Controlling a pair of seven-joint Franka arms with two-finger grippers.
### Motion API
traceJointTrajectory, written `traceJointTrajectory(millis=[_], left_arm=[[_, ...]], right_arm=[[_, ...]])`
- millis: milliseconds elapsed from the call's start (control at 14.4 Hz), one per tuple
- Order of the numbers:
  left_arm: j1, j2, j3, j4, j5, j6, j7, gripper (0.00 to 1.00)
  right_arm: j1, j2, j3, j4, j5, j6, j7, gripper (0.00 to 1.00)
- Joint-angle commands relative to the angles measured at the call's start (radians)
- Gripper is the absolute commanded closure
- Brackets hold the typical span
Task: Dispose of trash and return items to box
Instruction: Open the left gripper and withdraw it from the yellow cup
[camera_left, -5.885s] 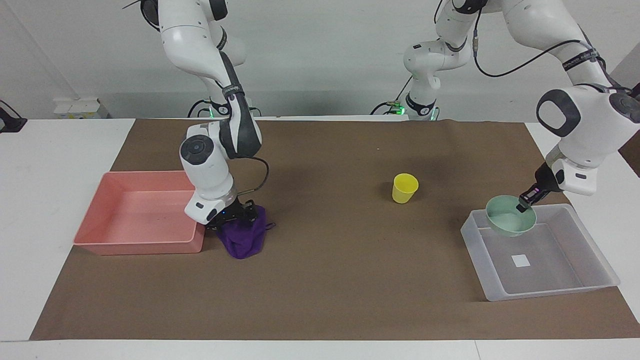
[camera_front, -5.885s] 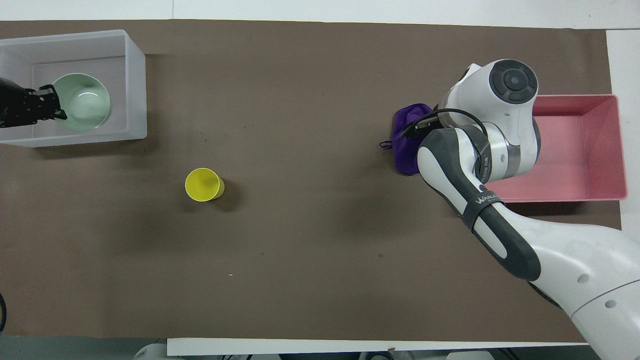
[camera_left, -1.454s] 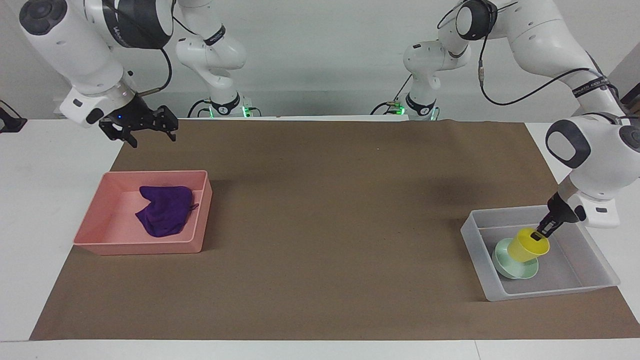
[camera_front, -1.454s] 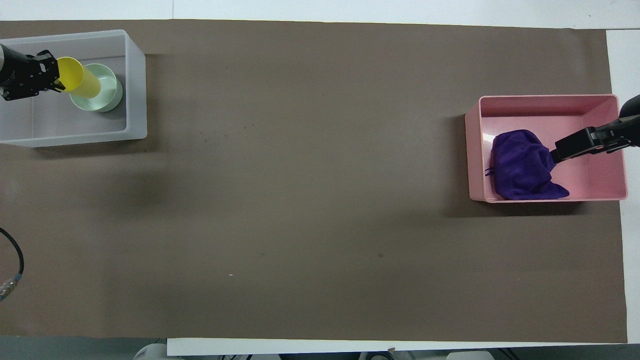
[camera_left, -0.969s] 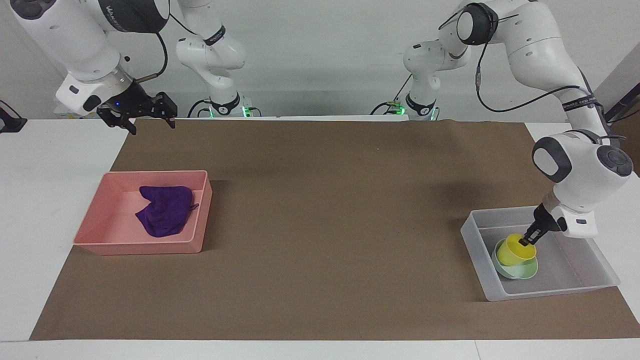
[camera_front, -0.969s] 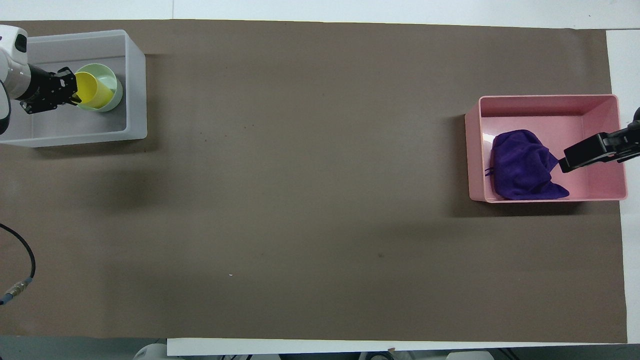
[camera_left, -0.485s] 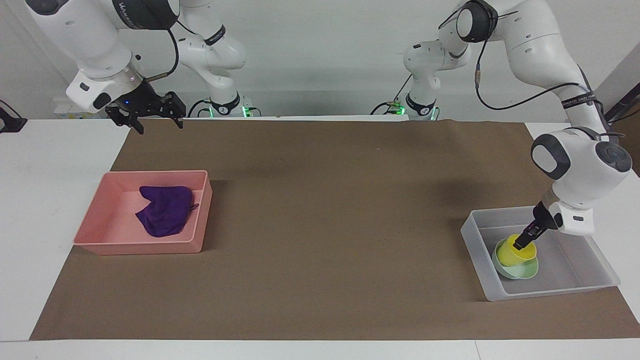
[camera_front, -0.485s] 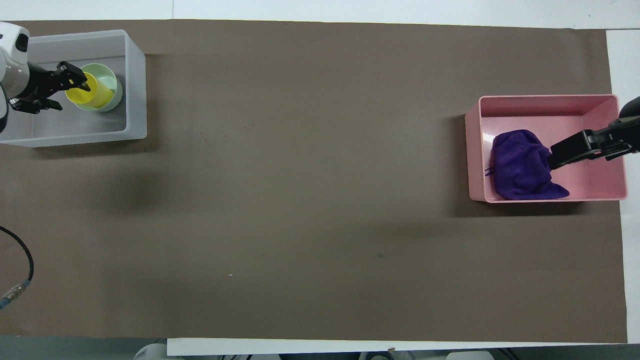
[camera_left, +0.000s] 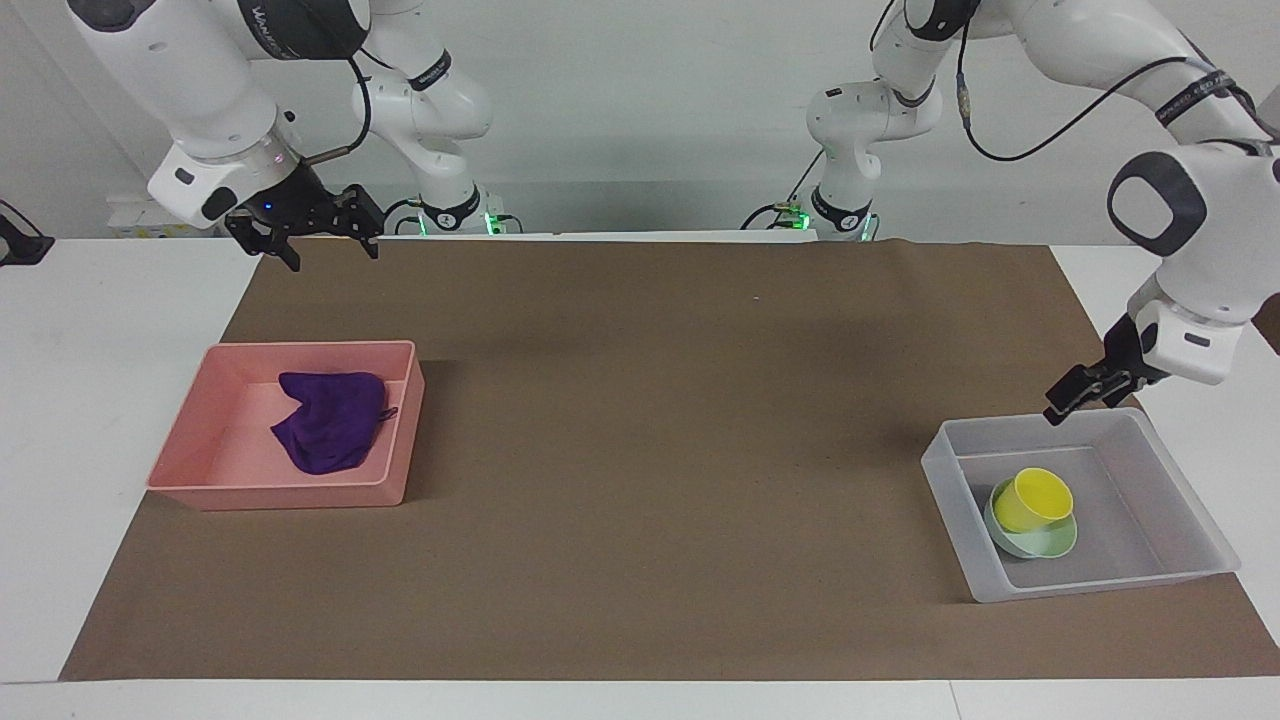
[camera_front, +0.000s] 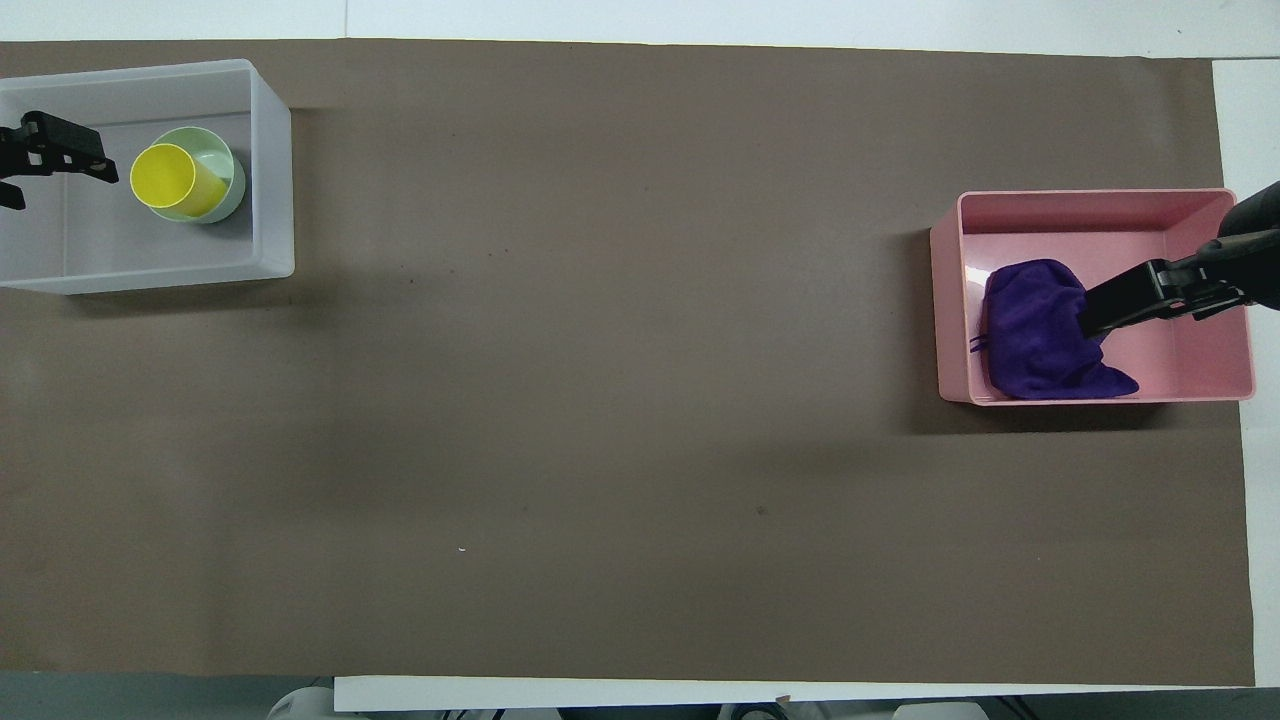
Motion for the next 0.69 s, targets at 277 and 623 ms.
traceJointTrajectory(millis=[277, 623], left_arm=[[-0.113, -0.134, 0.004, -0.004, 0.047, -0.204, 0.021, 0.00], [-0.118, -0.156, 0.002, -0.023, 0.045, -0.202, 0.021, 0.00]], right_arm=[[-0.013, -0.028, 0.010, -0.035, 0.019, 0.022, 0.015, 0.01], [-0.018, -0.028, 0.008, -0.037, 0.011, 0.023, 0.015, 0.01]])
